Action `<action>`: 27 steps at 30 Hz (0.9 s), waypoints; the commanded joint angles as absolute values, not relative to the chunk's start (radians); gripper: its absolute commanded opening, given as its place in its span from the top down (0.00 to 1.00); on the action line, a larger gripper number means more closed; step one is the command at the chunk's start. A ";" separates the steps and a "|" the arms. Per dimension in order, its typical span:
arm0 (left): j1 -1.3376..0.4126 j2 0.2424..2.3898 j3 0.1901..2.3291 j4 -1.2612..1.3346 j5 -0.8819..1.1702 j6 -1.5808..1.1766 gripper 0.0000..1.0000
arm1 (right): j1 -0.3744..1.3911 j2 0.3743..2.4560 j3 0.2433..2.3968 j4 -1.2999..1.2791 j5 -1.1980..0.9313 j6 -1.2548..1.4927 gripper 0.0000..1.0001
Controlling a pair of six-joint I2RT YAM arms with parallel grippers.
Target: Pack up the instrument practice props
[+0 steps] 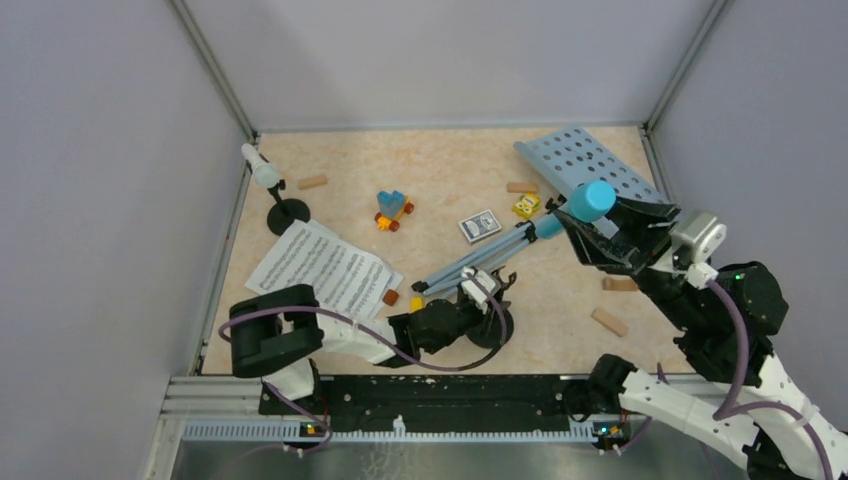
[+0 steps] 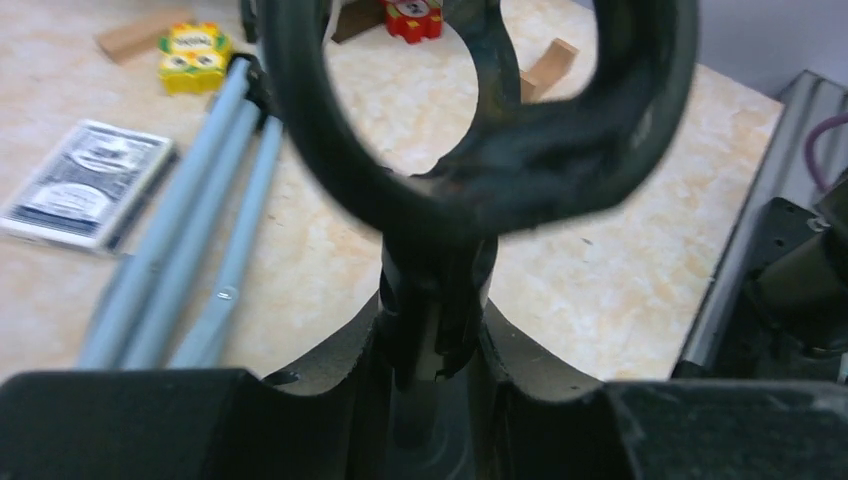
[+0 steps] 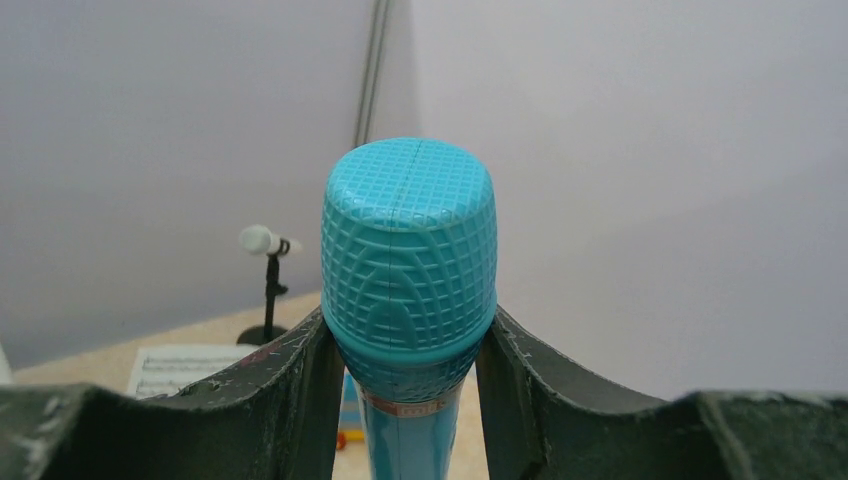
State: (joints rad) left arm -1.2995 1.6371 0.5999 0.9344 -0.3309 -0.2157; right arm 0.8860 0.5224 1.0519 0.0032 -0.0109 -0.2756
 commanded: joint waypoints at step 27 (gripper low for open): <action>-0.547 2.229 1.712 0.879 0.155 -0.054 1.00 | 0.890 0.414 0.646 -0.123 0.210 -0.089 1.00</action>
State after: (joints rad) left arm -0.5785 2.1300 1.5440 0.7792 0.0849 -0.0380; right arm 0.8864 0.4110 0.6659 -0.1806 0.1940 -0.1188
